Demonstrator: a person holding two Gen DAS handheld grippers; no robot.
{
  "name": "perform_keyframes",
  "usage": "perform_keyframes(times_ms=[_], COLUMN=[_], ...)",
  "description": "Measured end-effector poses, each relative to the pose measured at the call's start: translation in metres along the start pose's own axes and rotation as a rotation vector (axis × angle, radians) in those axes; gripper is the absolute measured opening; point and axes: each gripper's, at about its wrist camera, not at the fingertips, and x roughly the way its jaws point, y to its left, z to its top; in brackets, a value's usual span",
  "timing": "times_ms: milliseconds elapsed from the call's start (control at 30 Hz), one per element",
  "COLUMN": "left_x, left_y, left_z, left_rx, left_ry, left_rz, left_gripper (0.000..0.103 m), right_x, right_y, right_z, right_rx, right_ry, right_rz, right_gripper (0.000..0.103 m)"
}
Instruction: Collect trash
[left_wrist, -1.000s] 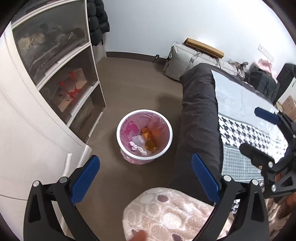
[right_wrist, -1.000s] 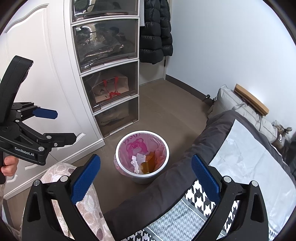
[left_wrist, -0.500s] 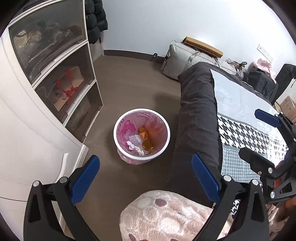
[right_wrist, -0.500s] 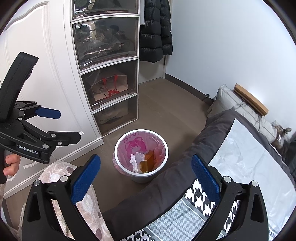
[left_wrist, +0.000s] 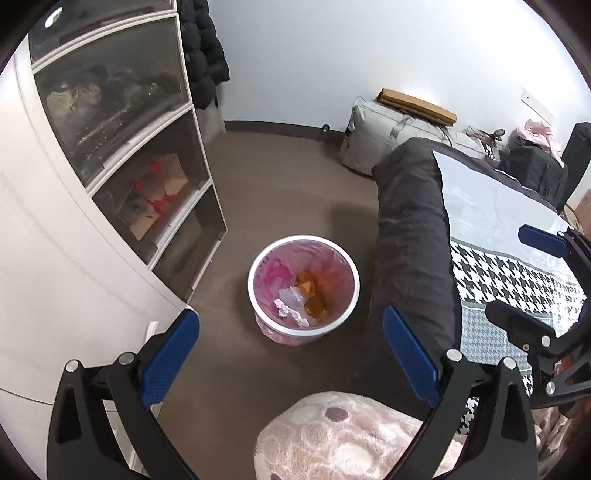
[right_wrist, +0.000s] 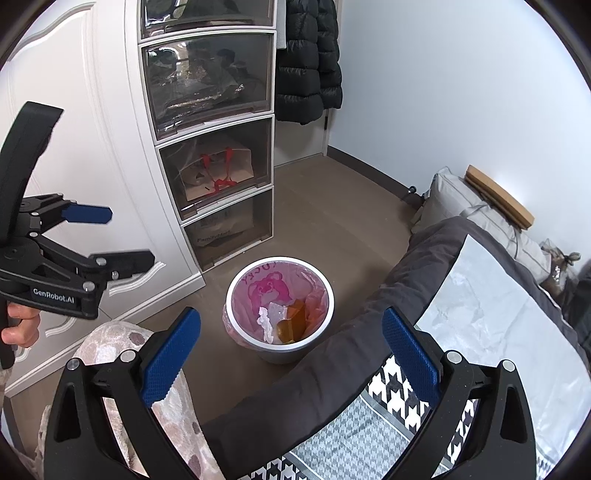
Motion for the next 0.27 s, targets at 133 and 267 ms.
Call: perform_keyframes(times_ms=[133,267], left_x=[0.0040,0.0045], left_y=[0.0038,0.0025], left_z=[0.0027,0.0014], left_rx=[-0.021,-0.001], left_ry=[0.043,0.048], left_rz=[-0.029,-0.029], left_gripper=[0.098,0.098], right_x=[0.0005,0.0006], right_y=[-0.0003,-0.0010], right_z=[0.0007,0.0010], right_rx=[0.000,-0.001], right_ry=[-0.003,-0.003], right_rz=[0.000,0.000], right_gripper=[0.096,0.096])
